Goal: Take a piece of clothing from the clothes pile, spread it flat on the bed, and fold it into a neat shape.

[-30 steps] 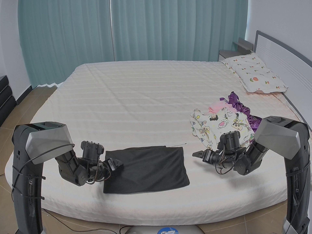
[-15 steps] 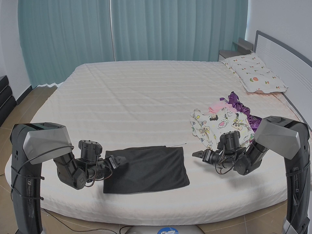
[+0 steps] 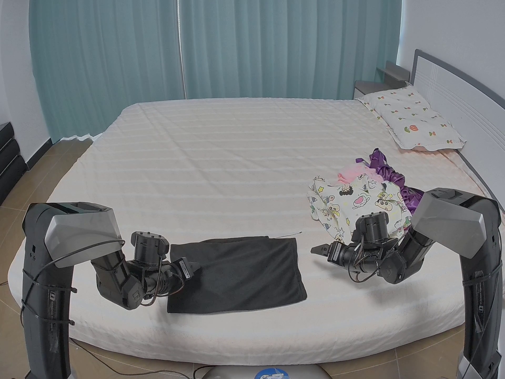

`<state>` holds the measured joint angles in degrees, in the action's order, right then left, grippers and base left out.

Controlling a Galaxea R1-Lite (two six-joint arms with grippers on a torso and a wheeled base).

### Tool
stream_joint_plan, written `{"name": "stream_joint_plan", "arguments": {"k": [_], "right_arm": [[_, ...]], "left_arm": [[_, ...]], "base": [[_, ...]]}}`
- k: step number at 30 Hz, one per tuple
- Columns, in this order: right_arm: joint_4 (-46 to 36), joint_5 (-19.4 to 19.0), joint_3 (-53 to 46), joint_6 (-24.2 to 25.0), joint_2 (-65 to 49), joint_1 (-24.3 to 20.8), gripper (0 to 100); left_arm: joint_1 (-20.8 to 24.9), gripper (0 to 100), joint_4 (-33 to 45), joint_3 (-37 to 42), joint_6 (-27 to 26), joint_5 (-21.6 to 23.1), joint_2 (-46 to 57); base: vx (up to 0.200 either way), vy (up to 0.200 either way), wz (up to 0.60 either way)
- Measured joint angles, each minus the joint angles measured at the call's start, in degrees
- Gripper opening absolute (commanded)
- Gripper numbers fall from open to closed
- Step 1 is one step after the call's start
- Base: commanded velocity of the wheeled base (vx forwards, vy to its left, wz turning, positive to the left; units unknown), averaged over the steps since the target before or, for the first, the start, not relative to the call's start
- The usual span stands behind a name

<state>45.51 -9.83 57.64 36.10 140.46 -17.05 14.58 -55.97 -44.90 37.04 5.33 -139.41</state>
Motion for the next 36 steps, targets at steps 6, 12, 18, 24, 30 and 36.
{"name": "stream_joint_plan", "arguments": {"k": [6,12,18,24,30,36], "right_arm": [[0.0,0.0,-0.3,0.1,0.0,0.1,100],[0.0,-0.1,-0.4,0.1,0.0,0.2,100],[0.0,-0.2,-0.4,0.1,0.0,0.4,100],[0.0,-0.2,-0.5,0.1,0.1,0.4,100],[0.0,-0.2,-0.5,0.1,0.1,0.4,100],[0.0,-0.2,-0.5,0.1,0.1,0.4,100]], "left_arm": [[0.0,0,-0.1,0.4,0.2,-0.1,0.0],[0.0,0,-0.1,0.5,0.5,-1.4,0.1],[-0.2,0,0.0,0.3,1.8,-1.5,0.2],[-0.3,0,-0.4,1.1,2.3,-1.5,0.4],[-1.2,0,-0.4,2.1,2.7,-1.5,1.4],[-1.9,0,-0.4,2.3,2.7,-1.5,2.1]], "base": [[0.000,0.000,0.00],[0.000,0.000,0.00],[0.000,0.067,0.00],[0.000,0.200,0.00],[0.000,0.200,0.00],[0.000,0.200,0.00]]}}
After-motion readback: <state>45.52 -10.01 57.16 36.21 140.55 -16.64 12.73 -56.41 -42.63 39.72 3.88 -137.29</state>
